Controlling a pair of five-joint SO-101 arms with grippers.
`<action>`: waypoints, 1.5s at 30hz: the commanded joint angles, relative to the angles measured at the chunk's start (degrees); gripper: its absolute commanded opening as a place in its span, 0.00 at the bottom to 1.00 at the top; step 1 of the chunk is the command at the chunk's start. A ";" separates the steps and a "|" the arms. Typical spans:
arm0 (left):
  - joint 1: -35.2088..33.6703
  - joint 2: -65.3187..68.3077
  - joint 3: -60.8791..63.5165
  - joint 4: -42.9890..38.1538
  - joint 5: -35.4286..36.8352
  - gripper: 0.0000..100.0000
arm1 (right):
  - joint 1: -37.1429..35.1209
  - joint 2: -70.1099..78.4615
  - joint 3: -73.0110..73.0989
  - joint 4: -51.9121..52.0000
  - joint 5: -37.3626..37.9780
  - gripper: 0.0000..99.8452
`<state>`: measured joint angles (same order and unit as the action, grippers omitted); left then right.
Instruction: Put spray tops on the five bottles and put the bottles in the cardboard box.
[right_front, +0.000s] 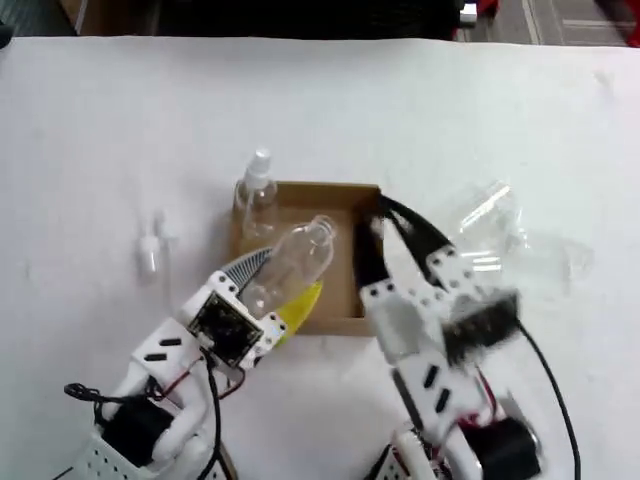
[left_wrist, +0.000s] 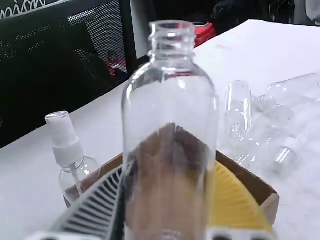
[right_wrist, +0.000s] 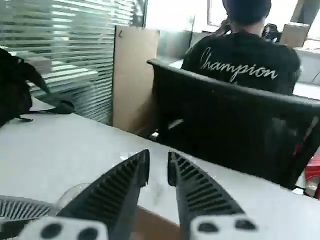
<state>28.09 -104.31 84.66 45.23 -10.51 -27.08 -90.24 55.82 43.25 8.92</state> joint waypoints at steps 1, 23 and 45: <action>0.75 -0.48 -0.62 -1.85 0.97 0.04 | -3.82 8.48 -2.64 -2.51 -13.01 0.15; 0.66 -0.48 3.69 -6.77 -4.75 0.03 | -9.54 11.56 -8.00 10.07 -18.73 0.25; 0.66 -0.48 3.87 -6.77 -5.10 0.03 | -14.20 11.56 -8.09 12.53 -11.78 0.13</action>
<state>28.09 -104.31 88.88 40.13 -15.16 -38.68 -79.25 49.41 56.09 -4.18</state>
